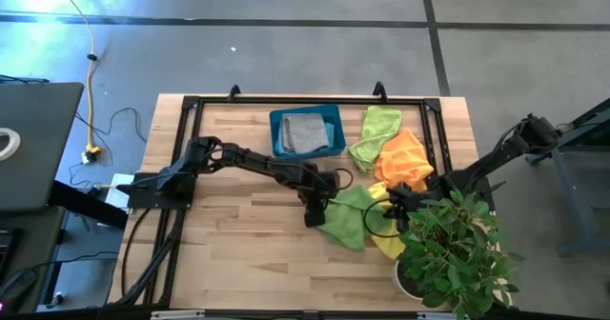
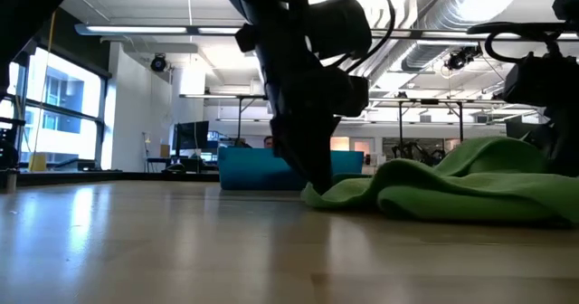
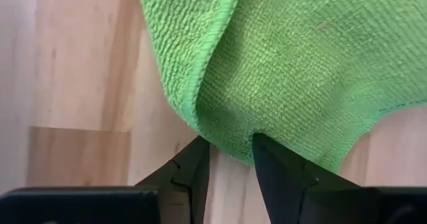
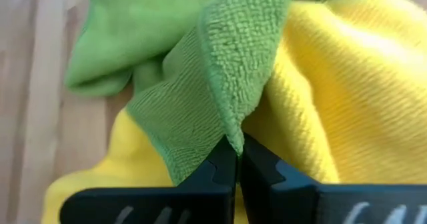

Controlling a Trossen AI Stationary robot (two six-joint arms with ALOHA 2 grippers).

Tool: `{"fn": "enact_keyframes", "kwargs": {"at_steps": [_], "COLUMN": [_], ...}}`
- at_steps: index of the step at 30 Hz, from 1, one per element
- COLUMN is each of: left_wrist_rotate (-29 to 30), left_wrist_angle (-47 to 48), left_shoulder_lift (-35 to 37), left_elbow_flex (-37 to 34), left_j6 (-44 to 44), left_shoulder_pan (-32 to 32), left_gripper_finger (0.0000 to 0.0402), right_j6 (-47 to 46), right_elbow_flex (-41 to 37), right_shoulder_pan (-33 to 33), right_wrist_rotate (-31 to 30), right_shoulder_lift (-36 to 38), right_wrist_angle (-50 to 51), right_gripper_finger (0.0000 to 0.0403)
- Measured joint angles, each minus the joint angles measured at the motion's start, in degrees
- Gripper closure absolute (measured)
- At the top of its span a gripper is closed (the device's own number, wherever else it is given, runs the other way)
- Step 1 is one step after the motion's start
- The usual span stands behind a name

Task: Fold microfiber towels
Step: Fold the bottom left green microfiber cloth

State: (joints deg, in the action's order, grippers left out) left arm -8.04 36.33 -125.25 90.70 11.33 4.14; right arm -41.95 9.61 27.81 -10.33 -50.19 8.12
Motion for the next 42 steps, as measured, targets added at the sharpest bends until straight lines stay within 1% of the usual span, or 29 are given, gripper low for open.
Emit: {"fn": "enact_keyframes", "kwargs": {"at_steps": [2,4,9,15,17,20,22,24,26,29,30,33,35,37,42], "left_wrist_rotate": [0.1,0.7,2.7,4.7,6.1,10.7,13.8,16.5,18.7,22.8,24.6,30.8,35.2,39.0,44.2], "left_wrist_angle": [-0.5,-0.7,-0.6,0.8,4.6,9.5,15.9,17.7,23.2,27.6,30.8,35.2,40.2,42.0,49.7], "left_shoulder_lift": [0.0,0.0,0.0,0.6,1.4,2.0,2.6,2.9,3.9,4.4,4.5,4.6,4.6,4.7,4.7], "left_elbow_flex": [0.0,0.0,0.0,0.3,1.4,4.6,6.7,9.1,11.1,14.7,15.8,19.6,22.0,24.2,29.6], "left_j6": [0.4,0.5,0.8,1.6,1.6,1.6,1.3,0.0,-0.5,-1.5,-1.8,-3.1,-3.6,-4.0,-2.1], "left_shoulder_pan": [-0.3,-0.7,-1.6,-2.4,-2.4,-2.8,-3.1,-3.2,-3.5,-4.0,-4.3,-5.0,-5.5,-5.8,-6.4], "left_gripper_finger": [0.0308,0.0327,0.0391,0.0397,0.0399,0.0398,0.0399,0.0400,0.0400,0.0400,0.0400,0.0400,0.0400,0.0401,0.0401], "right_j6": [0.0,0.0,0.0,2.0,3.4,7.9,11.6,14.8,16.8,18.0,18.0,18.2,20.4,23.9,31.7], "right_elbow_flex": [0.0,0.0,0.0,0.0,0.4,2.6,4.6,7.4,10.8,15.8,17.3,21.6,24.0,26.2,30.7], "right_shoulder_pan": [0.0,0.0,0.0,0.0,0.0,0.0,0.0,0.0,0.0,0.0,-0.1,-0.1,-0.1,-0.1,-0.9], "right_wrist_rotate": [-1.5,-3.3,-8.3,-13.8,-14.9,-16.3,-17.0,-18.9,-21.1,-24.4,-25.6,-28.9,-31.4,-33.6,-38.1], "right_shoulder_lift": [0.0,0.0,0.0,0.0,0.0,0.1,-0.2,0.0,-0.2,-0.4,-0.6,-0.9,-1.2,-1.4,-2.1], "right_wrist_angle": [0.0,0.0,0.0,-0.1,0.1,-0.1,0.4,2.9,6.9,14.8,16.8,23.0,24.6,25.0,24.0], "right_gripper_finger": [0.0403,0.0403,0.0403,0.0403,0.0403,0.0403,0.0403,0.0403,0.0403,0.0403,0.0403,0.0403,0.0403,0.0403,0.0403]}}
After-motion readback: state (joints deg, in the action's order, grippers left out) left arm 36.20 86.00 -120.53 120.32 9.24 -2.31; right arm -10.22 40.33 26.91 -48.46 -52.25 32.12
